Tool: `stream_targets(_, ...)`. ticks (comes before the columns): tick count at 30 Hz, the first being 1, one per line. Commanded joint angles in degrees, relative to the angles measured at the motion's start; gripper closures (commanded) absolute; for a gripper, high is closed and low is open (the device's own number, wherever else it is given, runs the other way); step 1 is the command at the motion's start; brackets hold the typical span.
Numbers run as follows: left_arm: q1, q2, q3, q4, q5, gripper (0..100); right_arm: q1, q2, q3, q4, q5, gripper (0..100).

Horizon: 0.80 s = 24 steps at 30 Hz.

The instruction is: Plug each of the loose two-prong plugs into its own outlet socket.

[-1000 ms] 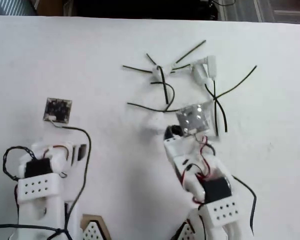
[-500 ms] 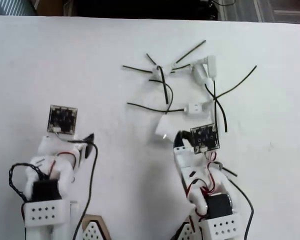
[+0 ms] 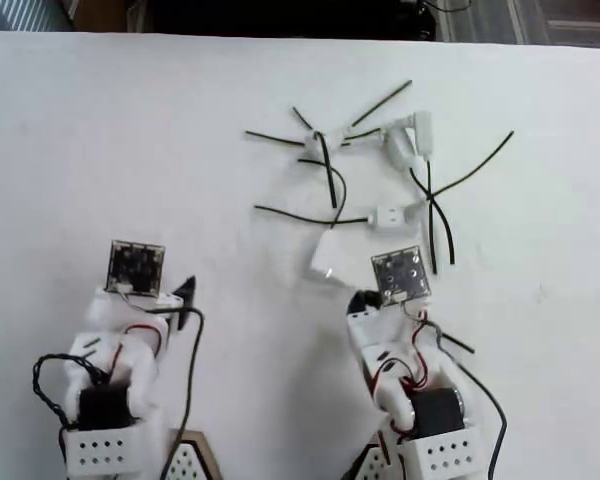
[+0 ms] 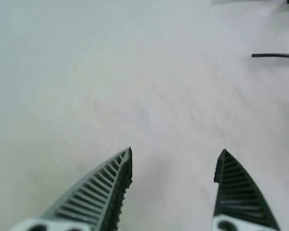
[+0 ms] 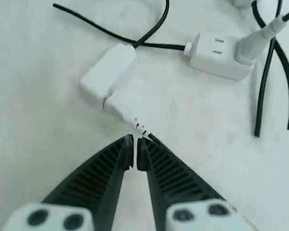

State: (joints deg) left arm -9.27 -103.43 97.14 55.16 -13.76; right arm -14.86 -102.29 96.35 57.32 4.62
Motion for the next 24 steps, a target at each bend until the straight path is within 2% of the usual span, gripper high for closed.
stream_targets(1,2.6,-0.6,-0.2,4.4,0.3,72,0.1,-0.7,0.5,3.8,-0.6,97.8)
stream_targets(13,3.8,-0.6,-0.2,17.8,0.3,72,0.5,-0.7,0.5,13.1,-0.5,97.8)
stream_targets(24,3.7,-0.5,-0.2,18.1,0.4,72,0.5,-0.7,0.5,15.3,-0.4,98.0)
